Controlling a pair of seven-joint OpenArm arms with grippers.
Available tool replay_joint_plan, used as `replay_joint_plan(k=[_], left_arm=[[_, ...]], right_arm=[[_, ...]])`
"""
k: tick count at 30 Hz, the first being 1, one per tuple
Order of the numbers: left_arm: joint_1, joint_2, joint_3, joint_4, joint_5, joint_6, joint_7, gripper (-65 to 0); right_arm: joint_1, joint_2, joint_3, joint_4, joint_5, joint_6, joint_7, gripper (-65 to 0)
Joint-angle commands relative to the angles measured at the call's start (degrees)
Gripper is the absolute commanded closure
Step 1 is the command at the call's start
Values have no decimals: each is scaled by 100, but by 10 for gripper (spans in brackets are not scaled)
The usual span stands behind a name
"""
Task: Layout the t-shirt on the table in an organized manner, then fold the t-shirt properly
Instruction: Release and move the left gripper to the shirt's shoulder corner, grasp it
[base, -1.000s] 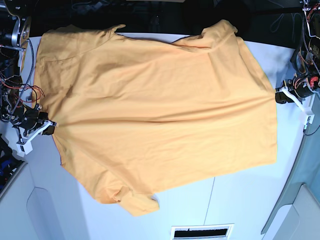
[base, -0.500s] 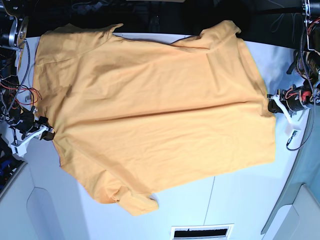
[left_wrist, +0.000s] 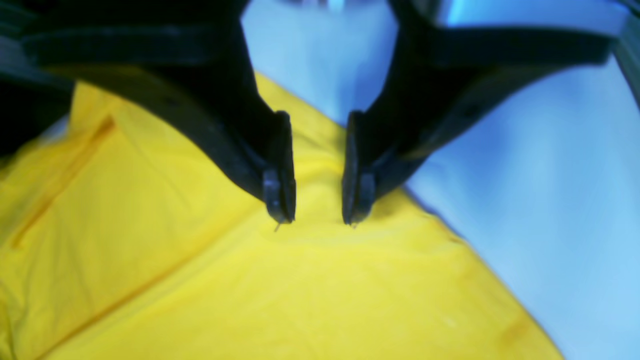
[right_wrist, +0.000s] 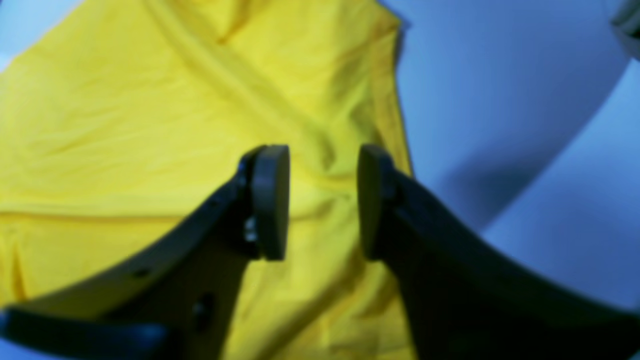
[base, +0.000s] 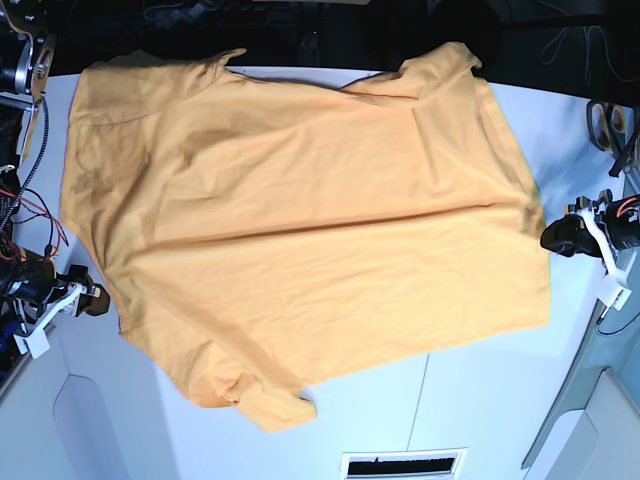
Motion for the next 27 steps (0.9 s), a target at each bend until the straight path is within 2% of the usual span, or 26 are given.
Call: replay_joint_plan(k=[1, 3, 6, 10, 14, 17, 20, 23, 27], left_arm=[[98, -111, -42, 264, -105, -65, 17, -193], [466, -90, -42, 647, -155, -65, 26, -152], [986, -31, -42, 1051, -216, -65, 22, -79], [1373, 243, -42, 1099, -142, -65, -48, -66], [1414, 704, -39, 782, 520, -65, -170, -66], [1412, 940, -39, 323, 1200, -44, -470, -66], [1285, 986, -37, -181, 1631, 37, -844, -66], [920, 981, -35, -656, 1991, 317, -944, -66], [186, 981, 50, -1266, 2205, 337, -994, -65]], right_arm=[[136, 94, 50, 125, 188, 35, -63, -132], [118, 92, 50, 127, 323, 35, -234, 0], [-94, 92, 50, 127, 400, 37, -210, 0], [-658, 96, 50, 127, 385, 42, -76, 0], [-1296, 94, 50, 127, 334, 48, 352, 0], [-1700, 90, 50, 127, 273, 46, 750, 0], [-1974, 76, 48, 127, 35, 46, 1099, 0], [-2068, 79, 46, 120, -144, 39, 1298, 0], [-2063, 76, 46, 120, -223, 39, 1537, 0]])
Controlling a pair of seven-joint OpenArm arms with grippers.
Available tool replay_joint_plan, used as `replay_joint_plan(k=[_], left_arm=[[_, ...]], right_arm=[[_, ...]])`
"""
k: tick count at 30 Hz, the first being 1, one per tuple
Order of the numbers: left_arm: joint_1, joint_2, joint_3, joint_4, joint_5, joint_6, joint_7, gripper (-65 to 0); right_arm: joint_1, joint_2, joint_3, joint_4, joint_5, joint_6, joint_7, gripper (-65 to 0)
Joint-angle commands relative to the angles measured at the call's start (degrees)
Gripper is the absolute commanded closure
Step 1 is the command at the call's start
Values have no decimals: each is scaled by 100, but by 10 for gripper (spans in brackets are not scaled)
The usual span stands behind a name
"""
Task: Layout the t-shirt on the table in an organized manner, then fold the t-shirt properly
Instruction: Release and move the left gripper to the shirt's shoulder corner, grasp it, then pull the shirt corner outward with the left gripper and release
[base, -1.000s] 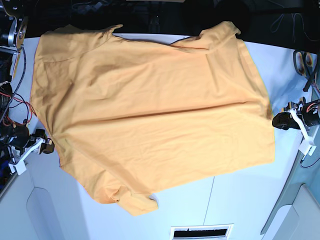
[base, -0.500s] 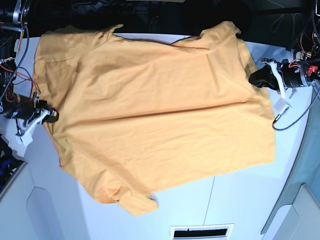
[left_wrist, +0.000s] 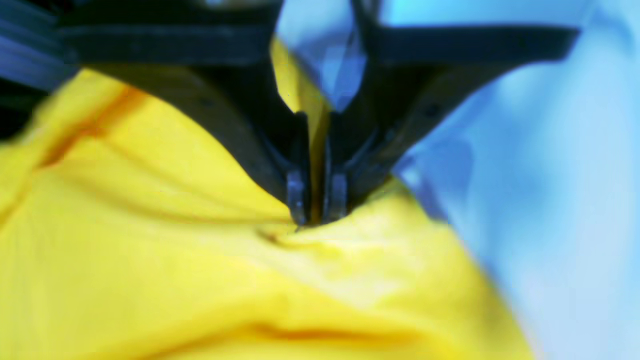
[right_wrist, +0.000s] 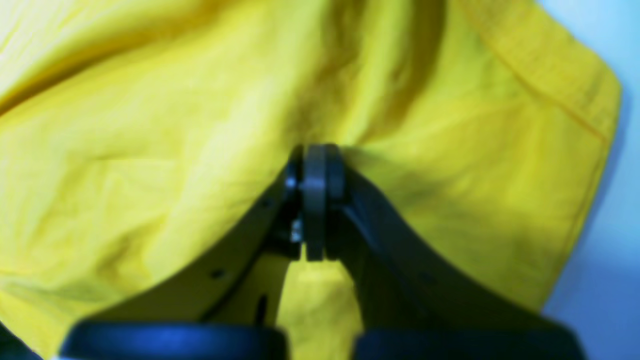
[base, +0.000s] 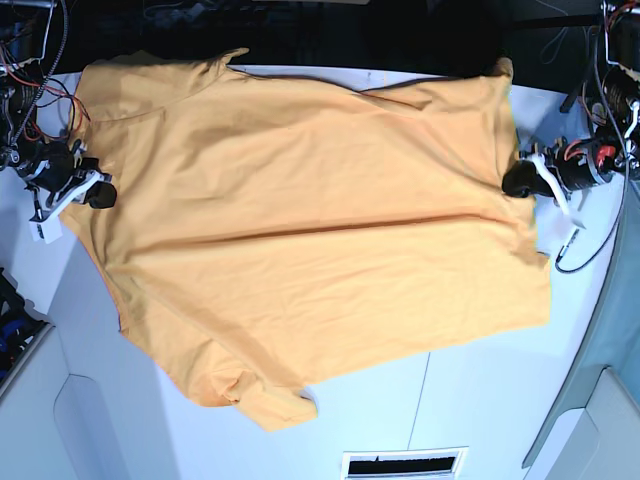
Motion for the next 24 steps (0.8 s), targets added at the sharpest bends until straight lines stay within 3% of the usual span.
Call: replay_joint_plan(k=[1, 7, 13, 24], left_arm=[[-184, -87, 55, -144, 378, 238, 151, -65], [-1268, -197, 905, -922, 866, 498, -87, -65], [-1827, -210, 1606, -1108, 1311, 951, -184, -65], [-2026, -223, 1663, -1106, 1384, 1067, -173, -65]], right_arm=[[39, 92, 33, 48, -103, -50, 26, 0], [127, 90, 33, 42, -129, -55, 46, 0], [238, 90, 33, -50, -522, -59, 328, 0], [1362, 92, 33, -1510, -1045, -96, 739, 0]])
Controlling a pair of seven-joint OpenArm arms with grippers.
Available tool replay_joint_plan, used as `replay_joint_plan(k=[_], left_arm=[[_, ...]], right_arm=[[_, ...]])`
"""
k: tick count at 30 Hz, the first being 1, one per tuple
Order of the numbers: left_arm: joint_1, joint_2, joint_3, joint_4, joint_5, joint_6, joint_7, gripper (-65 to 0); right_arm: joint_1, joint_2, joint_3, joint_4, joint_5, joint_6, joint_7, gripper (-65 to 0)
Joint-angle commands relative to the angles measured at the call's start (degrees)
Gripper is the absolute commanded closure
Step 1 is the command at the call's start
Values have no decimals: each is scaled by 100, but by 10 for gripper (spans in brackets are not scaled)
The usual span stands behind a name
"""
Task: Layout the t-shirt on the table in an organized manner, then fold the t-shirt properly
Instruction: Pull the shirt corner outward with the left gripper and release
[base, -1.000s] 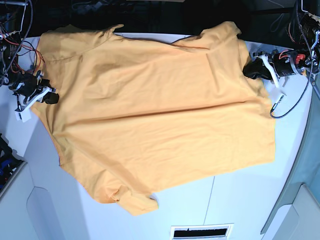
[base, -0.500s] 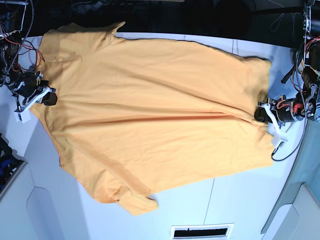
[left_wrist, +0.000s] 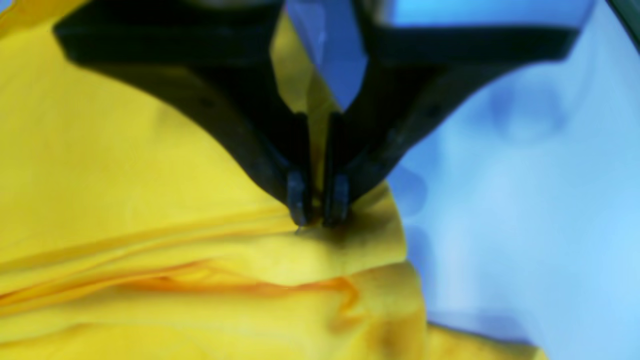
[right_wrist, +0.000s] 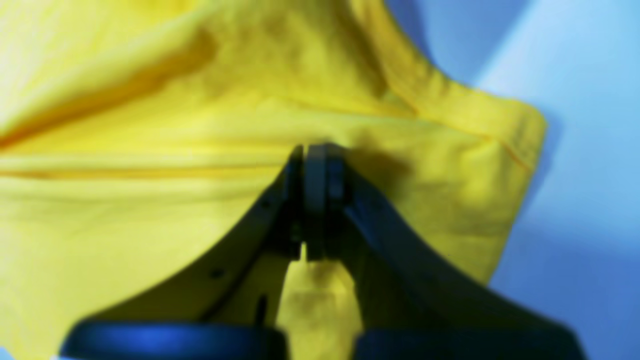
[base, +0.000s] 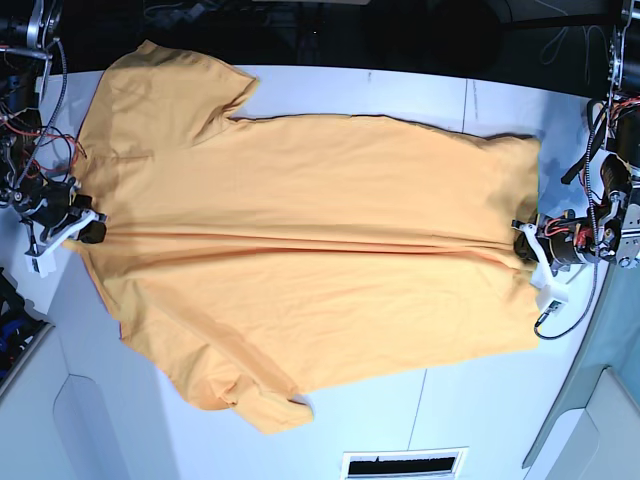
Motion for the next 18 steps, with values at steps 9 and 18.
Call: replay_joint_plan(k=[9, 18], left_arm=[[-55, -374, -13, 116, -299, 83, 260, -224], [17, -1298, -13, 861, -2024, -560, 850, -232]], right_arm=[[511, 114, 42, -13, -98, -129, -9, 0], [17, 125, 1126, 1287, 664, -125, -962, 0]])
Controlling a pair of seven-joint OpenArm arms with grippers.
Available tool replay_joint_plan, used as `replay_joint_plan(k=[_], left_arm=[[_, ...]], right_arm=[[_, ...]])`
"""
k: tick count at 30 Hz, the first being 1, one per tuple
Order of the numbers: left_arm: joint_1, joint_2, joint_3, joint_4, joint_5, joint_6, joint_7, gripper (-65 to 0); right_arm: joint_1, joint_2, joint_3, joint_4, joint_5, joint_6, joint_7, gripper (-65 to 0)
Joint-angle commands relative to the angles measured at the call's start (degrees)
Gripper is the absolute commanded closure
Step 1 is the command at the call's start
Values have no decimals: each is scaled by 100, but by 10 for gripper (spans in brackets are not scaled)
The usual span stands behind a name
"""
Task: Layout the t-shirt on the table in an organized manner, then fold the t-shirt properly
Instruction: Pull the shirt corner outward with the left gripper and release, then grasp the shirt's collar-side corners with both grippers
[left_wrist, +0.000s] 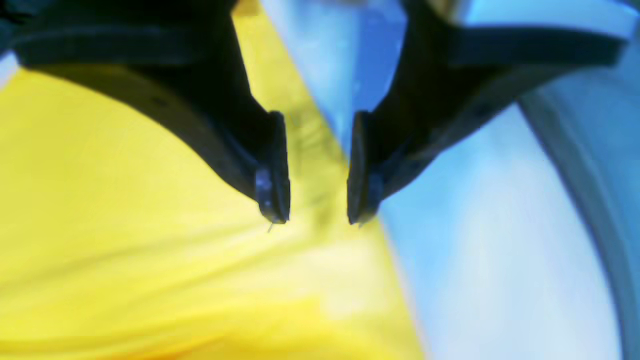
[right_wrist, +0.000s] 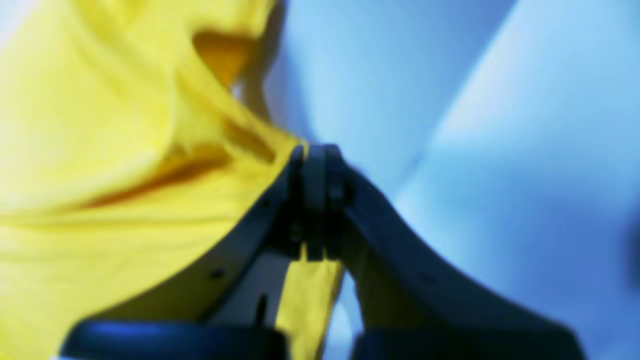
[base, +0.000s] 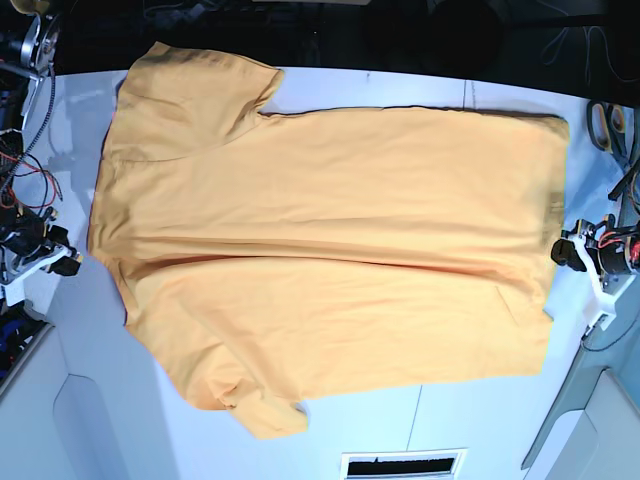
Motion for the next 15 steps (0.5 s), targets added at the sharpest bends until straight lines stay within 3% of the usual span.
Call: replay_joint_plan(k=[1, 5, 10, 15], left_arm=[[-90, -192, -44, 96, -160, -142, 31, -232], [-72, -302, -44, 243, -905, -600, 378, -232], [192, -299, -46, 688, -2446, -600, 1241, -232], [988, -245, -448, 1419, -2778, -600, 1314, -232]], right_arm=[[-61, 129, 190, 269, 212, 48, -79, 0], [-734, 129, 765, 944, 748, 116, -769, 0], [-1891, 125, 1237, 1587, 1497, 203, -1198, 0], [-2874, 122, 1259, 1786, 1738, 264, -1287, 0]])
